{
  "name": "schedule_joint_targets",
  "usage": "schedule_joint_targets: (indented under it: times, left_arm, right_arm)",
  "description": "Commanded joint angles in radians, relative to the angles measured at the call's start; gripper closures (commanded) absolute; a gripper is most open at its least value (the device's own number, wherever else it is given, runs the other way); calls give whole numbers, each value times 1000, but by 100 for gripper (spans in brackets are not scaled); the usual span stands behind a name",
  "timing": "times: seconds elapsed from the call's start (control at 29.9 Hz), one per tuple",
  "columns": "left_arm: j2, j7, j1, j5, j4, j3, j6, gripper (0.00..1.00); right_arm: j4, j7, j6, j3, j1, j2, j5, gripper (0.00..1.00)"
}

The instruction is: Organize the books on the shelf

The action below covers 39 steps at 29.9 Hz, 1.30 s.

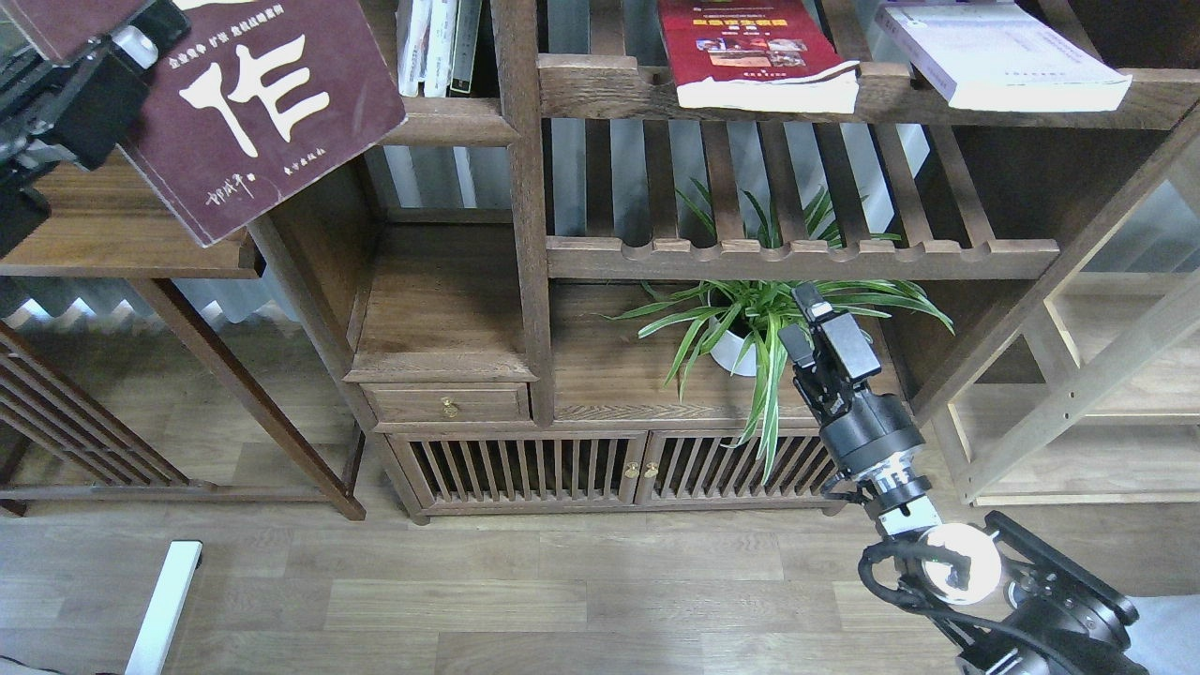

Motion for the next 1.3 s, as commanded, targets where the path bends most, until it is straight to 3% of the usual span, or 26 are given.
schedule_joint_targets:
  times: [0.0,0.47,0.87,1.27]
  left_arm:
    - [-2,-1,0,0,2,-8,0,100]
    - [-11,-20,-5,47,12,-29,0,100]
    - [-115,-35,-25,150,15,-29,0,100]
    - [-115,-58,-87,227,107,-15,79,99]
  right_arm:
    - [0,0,0,-1,-3,0,0,1]
    - [0,0,0,-1,-9,-6,0,1]
    - [2,1,0,0,-21,-35,0,1]
    - [0,0,0,0,-26,-59,0,1]
